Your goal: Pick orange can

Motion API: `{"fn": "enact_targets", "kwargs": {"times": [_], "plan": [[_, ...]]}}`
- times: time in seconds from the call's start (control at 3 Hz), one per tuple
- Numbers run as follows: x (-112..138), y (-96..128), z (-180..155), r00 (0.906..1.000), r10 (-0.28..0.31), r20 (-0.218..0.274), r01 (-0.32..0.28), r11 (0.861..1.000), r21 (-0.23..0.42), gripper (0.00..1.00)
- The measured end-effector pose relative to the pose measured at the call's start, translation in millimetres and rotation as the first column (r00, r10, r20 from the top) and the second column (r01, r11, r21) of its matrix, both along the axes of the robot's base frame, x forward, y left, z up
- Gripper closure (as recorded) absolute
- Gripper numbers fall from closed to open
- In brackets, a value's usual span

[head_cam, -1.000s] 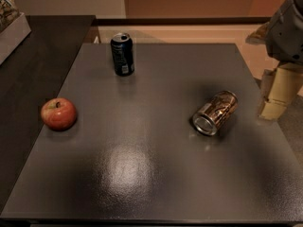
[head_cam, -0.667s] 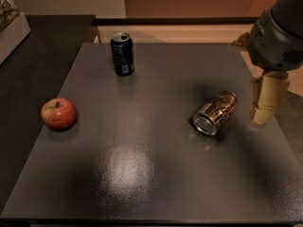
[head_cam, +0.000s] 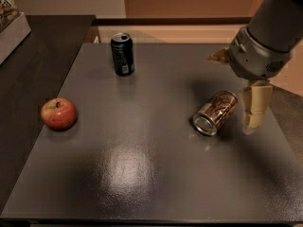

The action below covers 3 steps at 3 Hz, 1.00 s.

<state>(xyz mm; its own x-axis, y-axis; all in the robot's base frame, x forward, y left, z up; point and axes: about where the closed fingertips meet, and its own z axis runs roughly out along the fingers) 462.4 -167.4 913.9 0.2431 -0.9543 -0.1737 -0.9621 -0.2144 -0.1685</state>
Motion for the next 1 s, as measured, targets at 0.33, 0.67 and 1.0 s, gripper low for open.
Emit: {"fn": "enact_targets", "kwargs": {"times": [0.33, 0.67, 1.0], "plan": [[7, 2, -19, 0.9937, 0.107, -0.032, -0.107, 0.994, 0.001, 0.0], [10, 2, -37, 0.9837, 0.17, -0.059, -0.171, 0.985, -0.026, 0.0], [10, 0, -54, 0.9752, 0.204, -0.086, -0.209, 0.976, -0.057, 0.0]]}}
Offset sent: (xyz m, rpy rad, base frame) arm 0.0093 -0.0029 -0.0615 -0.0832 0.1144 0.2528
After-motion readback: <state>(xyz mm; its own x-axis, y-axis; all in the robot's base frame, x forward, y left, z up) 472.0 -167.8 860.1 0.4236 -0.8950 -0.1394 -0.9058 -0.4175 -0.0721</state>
